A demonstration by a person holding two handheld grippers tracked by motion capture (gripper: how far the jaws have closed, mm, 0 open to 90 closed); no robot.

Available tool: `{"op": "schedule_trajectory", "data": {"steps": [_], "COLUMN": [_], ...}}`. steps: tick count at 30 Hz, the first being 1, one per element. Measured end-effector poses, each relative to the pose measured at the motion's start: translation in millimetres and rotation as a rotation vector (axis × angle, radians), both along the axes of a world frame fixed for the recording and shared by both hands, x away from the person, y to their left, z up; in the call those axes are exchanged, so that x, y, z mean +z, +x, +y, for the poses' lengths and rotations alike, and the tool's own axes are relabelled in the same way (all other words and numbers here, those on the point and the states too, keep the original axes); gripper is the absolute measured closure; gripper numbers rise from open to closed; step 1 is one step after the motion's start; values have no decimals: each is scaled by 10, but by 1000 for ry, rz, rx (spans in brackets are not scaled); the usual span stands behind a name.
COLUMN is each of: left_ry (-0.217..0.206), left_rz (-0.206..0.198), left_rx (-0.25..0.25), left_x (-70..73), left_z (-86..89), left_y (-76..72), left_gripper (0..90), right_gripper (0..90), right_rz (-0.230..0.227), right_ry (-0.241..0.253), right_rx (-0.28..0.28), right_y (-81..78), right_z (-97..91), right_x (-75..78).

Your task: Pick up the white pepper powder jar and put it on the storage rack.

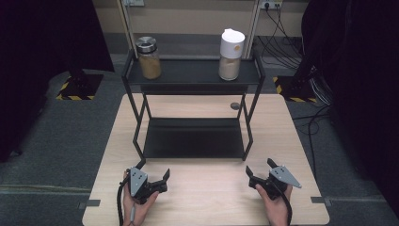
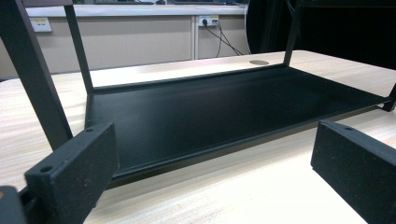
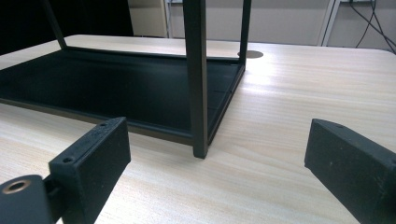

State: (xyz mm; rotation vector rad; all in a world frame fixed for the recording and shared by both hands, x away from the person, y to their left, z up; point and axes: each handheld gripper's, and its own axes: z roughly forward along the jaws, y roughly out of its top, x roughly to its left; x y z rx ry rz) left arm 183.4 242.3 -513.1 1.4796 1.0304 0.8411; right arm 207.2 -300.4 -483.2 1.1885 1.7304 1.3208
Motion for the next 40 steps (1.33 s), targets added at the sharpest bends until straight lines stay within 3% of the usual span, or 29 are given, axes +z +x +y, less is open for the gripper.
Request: {"op": "schedule_trajectory", "data": {"steps": [40], "left_ry": [5], "left_rz": [0], "left_rx": [-1], "left_x": [2], "left_z": [-9], "left_y": [1], "left_gripper": [2], "right_gripper": [70], "right_rz": [-2], "right_ry": [-15], "right_rx": [3], "right_y": [-12], "right_z": [14], "right_x": [1]}}
